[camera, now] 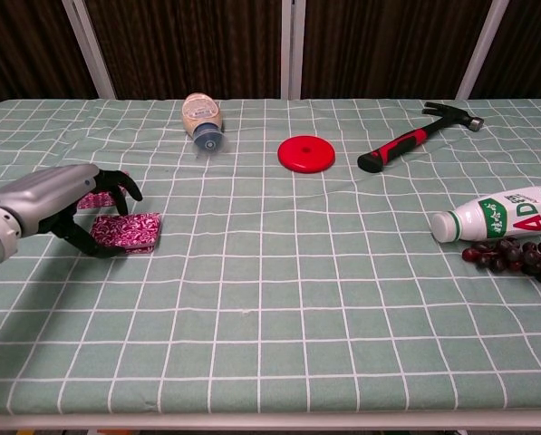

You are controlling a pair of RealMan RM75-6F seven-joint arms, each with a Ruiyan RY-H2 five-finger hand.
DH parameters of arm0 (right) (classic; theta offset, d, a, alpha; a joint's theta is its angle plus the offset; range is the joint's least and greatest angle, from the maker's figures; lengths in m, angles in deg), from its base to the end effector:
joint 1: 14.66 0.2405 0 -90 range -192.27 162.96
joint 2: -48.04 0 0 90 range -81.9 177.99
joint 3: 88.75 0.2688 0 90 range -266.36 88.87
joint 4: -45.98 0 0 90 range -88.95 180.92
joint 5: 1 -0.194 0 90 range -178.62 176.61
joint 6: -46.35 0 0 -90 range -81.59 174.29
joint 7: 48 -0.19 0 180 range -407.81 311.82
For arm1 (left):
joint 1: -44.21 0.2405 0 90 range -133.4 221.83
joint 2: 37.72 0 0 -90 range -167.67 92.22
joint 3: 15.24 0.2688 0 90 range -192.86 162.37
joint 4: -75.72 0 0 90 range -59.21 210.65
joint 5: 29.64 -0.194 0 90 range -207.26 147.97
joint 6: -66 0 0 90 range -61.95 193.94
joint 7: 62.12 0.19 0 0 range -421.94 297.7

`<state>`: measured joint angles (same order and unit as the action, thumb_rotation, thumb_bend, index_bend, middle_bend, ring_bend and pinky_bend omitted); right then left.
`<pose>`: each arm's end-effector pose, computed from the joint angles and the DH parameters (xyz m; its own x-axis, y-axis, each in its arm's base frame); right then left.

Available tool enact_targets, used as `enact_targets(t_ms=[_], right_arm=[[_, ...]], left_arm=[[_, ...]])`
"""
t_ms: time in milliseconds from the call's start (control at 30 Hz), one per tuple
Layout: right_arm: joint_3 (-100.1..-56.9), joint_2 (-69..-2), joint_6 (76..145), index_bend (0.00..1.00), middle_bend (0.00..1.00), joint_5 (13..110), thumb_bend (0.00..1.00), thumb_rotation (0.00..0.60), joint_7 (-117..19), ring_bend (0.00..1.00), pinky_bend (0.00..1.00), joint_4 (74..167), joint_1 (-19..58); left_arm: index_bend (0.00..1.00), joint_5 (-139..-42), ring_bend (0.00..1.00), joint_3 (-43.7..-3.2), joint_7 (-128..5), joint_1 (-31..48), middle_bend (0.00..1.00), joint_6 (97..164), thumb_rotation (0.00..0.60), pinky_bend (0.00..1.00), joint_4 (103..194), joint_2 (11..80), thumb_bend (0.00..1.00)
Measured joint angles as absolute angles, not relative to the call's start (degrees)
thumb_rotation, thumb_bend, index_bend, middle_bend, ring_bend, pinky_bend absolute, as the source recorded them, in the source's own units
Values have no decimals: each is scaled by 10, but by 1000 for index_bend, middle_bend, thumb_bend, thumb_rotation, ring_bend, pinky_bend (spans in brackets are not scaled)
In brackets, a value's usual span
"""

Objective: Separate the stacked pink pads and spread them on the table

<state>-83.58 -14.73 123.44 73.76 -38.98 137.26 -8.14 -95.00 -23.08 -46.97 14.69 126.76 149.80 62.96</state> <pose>-0.3534 -0.2410 0.1874 0.5293 -0.1067 0.8417 -0.8294 0.1435 0.5398 -0.2254 0.3395 -0.0661 0.3005 0.3166 0.8997 0.9529 -0.1392 -0.2693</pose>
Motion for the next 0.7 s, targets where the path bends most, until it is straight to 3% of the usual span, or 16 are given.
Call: enact_targets(t_ms=[333, 700], right_arm=[[-835, -147, 1236, 0, 0, 738, 147, 600, -391, 0, 0, 1373, -82], [-833, -143, 1237, 0, 0, 737, 147, 600, -404, 0, 0, 1369, -83]], left_arm=[[290, -951, 132, -244, -469, 137, 430, 1263, 600, 177, 1511, 625, 230], [290, -931, 140, -289, -449, 78, 439, 1226, 600, 178, 1502, 642, 230]])
